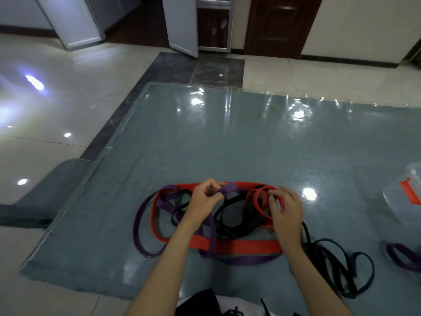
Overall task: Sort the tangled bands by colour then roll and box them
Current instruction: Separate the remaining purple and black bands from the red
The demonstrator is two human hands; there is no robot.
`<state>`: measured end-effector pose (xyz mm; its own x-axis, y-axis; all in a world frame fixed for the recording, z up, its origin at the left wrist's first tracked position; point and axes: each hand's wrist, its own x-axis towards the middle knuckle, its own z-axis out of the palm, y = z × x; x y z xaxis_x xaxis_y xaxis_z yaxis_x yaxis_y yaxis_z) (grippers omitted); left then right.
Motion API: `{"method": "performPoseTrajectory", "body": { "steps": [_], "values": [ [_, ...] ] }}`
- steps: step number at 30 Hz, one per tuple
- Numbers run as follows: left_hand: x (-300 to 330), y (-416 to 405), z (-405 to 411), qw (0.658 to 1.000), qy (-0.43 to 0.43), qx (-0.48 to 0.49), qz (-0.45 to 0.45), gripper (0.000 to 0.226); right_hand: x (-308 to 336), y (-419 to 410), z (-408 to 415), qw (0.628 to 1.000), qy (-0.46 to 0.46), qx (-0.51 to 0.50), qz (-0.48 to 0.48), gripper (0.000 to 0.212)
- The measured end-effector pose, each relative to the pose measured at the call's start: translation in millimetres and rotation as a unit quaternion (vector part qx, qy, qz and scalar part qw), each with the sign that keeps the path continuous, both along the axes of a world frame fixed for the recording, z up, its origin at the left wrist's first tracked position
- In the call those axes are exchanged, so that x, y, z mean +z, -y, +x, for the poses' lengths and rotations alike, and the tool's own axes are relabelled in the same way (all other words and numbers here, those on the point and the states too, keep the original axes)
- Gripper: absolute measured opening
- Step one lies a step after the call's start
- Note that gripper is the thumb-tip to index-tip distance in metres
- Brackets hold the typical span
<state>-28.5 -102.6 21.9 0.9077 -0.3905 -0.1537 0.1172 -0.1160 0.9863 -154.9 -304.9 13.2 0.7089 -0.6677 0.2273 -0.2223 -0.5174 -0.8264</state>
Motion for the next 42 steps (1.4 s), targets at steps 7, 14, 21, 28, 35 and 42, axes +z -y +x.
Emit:
{"method": "performPoseTrajectory", "body": {
  "steps": [7,14,21,28,35,42],
  "values": [
    [17,-22,-42,0.993,-0.01,-0.112,-0.028,0.023,7,-38,4,0.899,-0.087,0.147,0.403,0.026],
    [-2,-69,-71,0.945,-0.177,-0.239,0.14,0.027,-18,-60,-4,0.881,-0.088,0.182,0.427,0.015],
    [-57,-136,-77,0.926,-0.181,0.232,0.238,0.006,-28,-50,-21,0.906,-0.082,0.055,0.413,0.019],
    [-80,-130,-90,0.911,-0.304,0.27,0.076,0.037,-48,-46,-47,0.958,-0.206,0.095,0.175,0.027],
    [-73,-108,-96,0.905,-0.348,0.23,-0.086,0.069,-52,-49,-65,0.971,-0.181,0.156,0.012,0.025],
    [-66,-99,-95,0.923,-0.294,0.163,-0.185,0.055,-73,-81,-67,0.859,-0.355,0.37,0.0,0.037]
  ]
}}
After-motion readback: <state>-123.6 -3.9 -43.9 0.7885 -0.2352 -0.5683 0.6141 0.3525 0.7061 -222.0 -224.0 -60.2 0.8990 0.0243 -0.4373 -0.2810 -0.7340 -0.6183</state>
